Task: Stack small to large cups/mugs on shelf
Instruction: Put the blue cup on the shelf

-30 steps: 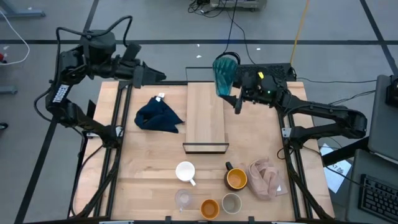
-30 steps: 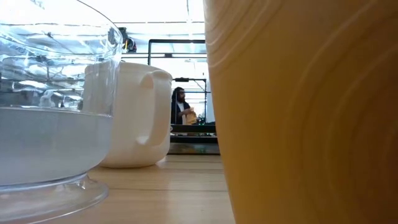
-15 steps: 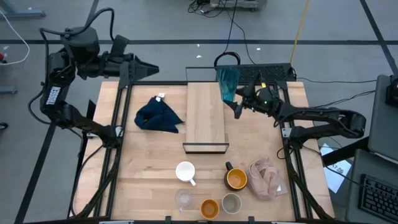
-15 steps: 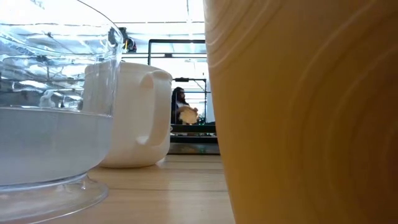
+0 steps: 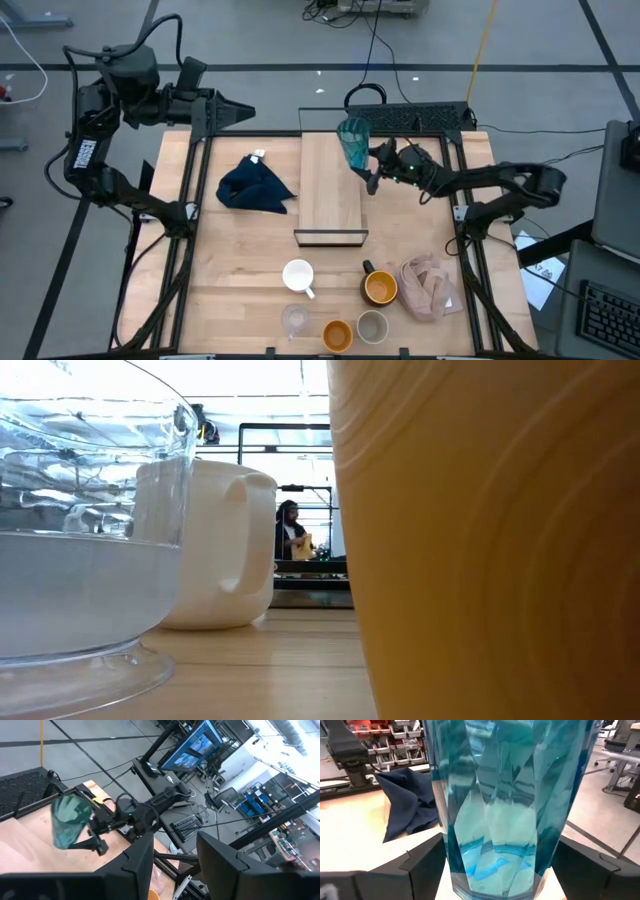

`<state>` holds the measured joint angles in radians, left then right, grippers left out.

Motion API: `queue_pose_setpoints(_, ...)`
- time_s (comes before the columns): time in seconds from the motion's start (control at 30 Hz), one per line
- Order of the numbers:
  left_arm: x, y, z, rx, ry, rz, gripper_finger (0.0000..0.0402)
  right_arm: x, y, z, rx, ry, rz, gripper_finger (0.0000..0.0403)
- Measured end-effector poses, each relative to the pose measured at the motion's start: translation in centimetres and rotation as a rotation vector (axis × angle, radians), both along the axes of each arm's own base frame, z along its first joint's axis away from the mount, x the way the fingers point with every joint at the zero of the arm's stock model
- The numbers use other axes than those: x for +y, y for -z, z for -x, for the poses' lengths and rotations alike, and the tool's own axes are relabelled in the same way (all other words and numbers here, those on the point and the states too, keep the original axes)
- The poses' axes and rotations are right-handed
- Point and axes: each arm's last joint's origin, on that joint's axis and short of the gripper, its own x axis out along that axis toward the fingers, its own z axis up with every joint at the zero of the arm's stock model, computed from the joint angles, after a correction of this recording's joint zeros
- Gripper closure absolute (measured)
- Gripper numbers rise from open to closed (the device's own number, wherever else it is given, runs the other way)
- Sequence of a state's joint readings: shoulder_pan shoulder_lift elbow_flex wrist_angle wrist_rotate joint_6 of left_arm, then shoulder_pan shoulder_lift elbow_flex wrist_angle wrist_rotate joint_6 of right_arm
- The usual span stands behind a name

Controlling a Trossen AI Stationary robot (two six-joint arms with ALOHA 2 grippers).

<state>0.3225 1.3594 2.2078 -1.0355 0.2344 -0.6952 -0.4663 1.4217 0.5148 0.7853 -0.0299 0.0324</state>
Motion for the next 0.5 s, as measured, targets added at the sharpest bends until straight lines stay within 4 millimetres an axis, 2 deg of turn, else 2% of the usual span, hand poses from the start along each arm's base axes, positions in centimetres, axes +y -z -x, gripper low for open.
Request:
queue_pose_setpoints(0.17, -0.3, 0.0, -0.1, -0.004, 0.015, 0.002, 0.0252, -0.7, 1.4, -0.6, -0.010, 0.011, 0.003, 0.0099)
queue_pose_setpoints(0.5, -0.7, -0.7, -0.3, -0.070, 0.039, 0.004, 0.0252, -2.7, 3.5, -0.5, -0.002, 0.058, 0.010, 0.0099)
